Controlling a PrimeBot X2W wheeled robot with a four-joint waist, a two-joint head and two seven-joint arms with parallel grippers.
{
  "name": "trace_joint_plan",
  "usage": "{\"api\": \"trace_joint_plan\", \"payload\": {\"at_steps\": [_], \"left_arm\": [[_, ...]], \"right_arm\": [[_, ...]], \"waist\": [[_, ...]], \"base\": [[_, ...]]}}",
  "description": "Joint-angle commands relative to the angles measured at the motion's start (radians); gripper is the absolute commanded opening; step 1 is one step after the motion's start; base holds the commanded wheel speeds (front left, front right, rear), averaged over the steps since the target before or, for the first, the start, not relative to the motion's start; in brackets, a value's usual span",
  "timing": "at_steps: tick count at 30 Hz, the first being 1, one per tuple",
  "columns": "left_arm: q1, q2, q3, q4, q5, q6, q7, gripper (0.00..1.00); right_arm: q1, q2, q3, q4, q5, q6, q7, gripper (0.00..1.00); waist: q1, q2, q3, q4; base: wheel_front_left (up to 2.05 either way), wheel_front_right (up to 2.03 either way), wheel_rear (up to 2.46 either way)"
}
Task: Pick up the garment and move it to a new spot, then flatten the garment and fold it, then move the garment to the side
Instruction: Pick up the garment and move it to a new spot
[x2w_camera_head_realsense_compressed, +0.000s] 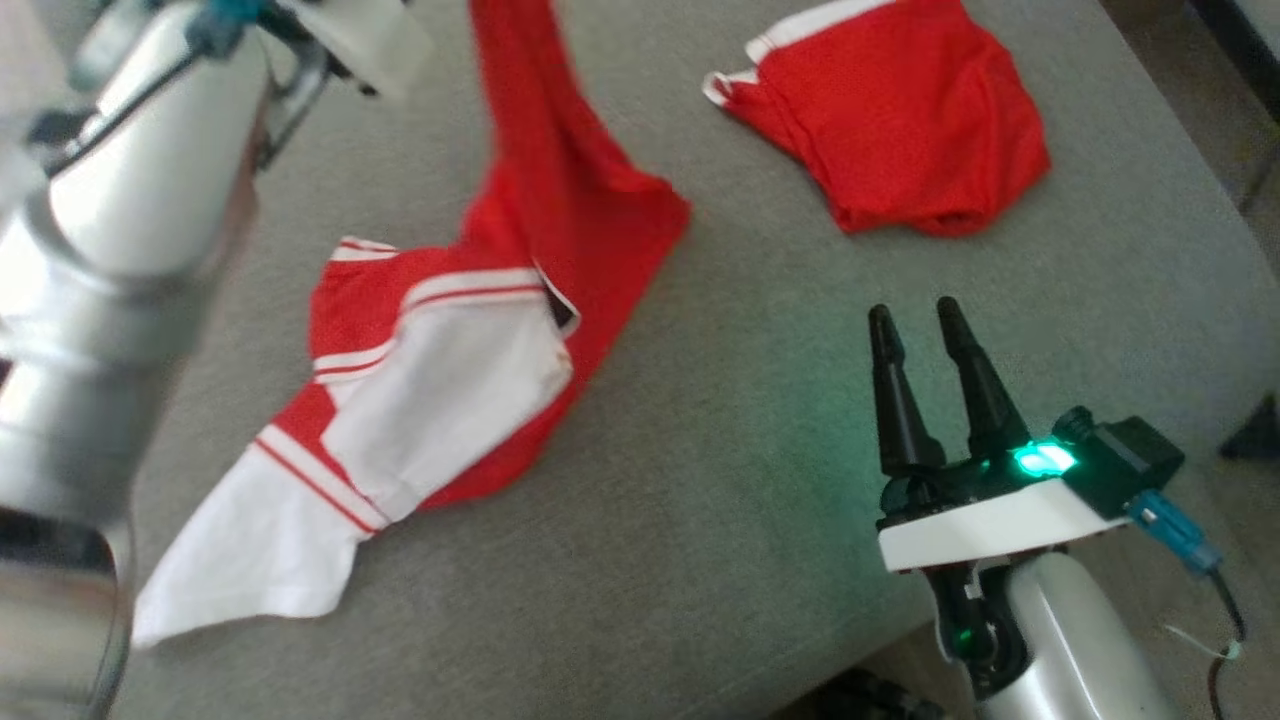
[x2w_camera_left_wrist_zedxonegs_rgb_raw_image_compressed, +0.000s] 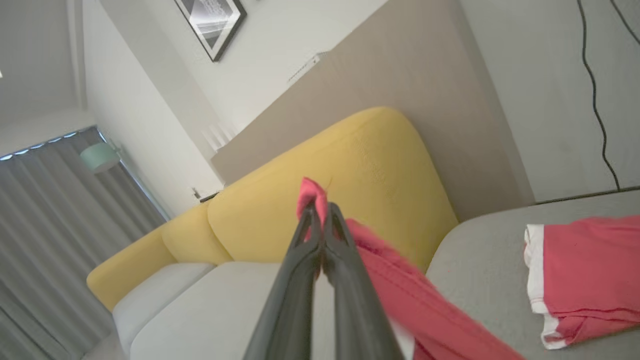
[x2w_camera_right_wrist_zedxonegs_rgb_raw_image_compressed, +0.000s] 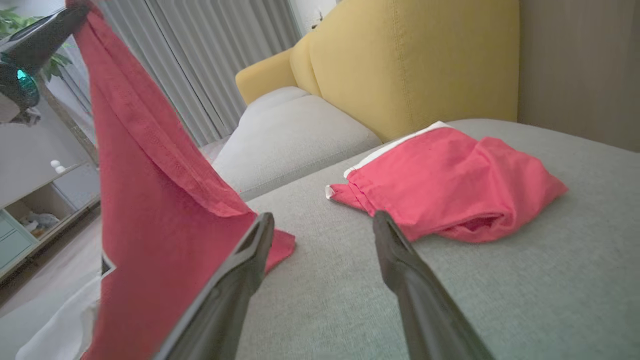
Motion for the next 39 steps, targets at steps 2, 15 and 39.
{"api": "trace_joint_plan", "payload": {"at_steps": [2, 15, 39], "left_arm": [[-0.085, 0.022, 0.017, 0.015, 0.012, -0.003, -0.013, 0.00], [-0.234, -0.003, -0.022, 0.453, 0.061, 0.060, -0.017, 1.00], [0.275, -0.018, 0.233, -0.018, -0.196, 0.167, -0.137, 1.00]], "right_arm": [[-0.027, -0.004, 0.033, -0.035, 0.013, 0.007, -0.011, 1.00], [-0.043, -0.004, 0.094, -0.046, 0.044, 0.007, -0.011, 1.00], [-0.008, -0.004, -0.154, -0.015, -0.149, 0.007, -0.011, 1.00]], "waist": [[-0.0003, 0.0000, 0.051, -0.051], [-0.0003, 0.0000, 0.111, -0.103], [-0.0003, 0.0000, -0.073, 0.305]], "base": [[0.00, 0.00, 0.00], [0.00, 0.00, 0.00], [0.00, 0.00, 0.00]]}}
